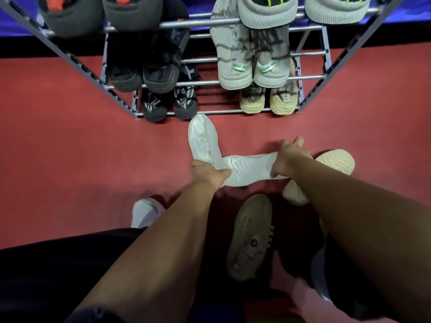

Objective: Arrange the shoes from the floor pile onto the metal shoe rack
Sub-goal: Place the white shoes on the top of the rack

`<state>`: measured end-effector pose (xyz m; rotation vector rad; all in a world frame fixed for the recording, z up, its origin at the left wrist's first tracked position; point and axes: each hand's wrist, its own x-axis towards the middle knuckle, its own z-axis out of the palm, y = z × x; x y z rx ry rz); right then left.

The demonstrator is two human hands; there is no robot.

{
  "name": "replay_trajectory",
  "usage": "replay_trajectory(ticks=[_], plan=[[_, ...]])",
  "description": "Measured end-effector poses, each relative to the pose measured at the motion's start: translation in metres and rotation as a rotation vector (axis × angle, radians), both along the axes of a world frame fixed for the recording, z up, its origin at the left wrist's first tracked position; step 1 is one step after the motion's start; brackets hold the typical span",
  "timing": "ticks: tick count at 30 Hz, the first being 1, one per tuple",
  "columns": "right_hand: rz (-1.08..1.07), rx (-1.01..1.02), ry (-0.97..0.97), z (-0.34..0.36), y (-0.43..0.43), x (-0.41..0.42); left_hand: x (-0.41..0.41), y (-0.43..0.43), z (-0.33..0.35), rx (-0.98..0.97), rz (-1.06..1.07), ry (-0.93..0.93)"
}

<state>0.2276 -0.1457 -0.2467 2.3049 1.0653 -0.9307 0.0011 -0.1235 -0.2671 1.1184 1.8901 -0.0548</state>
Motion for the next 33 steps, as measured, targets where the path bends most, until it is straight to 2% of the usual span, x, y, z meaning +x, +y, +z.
replay_trajectory(ticks=[5,9,14,20,22,25,27,33], plan=[[-0.005,-0.038,0.078,0.018,0.010,0.000,-0.005,-0.001,0.007,-0.019,0.030,0.005],[-0.125,0.064,0.155,0.037,0.015,-0.005,-0.014,0.002,0.019,0.009,0.035,0.027],[-0.056,0.346,0.047,0.059,-0.007,-0.014,-0.022,-0.004,0.037,0.012,-0.081,0.216],[-0.005,0.727,-0.026,0.064,-0.045,-0.034,-0.029,-0.022,0.037,-0.100,-0.067,0.167],[0.086,0.660,0.013,0.059,-0.053,-0.043,-0.030,-0.026,0.035,-0.106,-0.086,0.181],[0.165,0.386,0.117,0.045,-0.066,-0.054,-0.030,-0.031,0.032,-0.105,-0.090,0.192],[0.179,0.272,0.171,0.035,-0.072,-0.059,-0.031,-0.032,0.029,-0.094,-0.063,0.167],[0.116,0.269,0.170,0.021,-0.062,-0.066,-0.036,-0.032,0.019,-0.104,-0.061,0.152]])
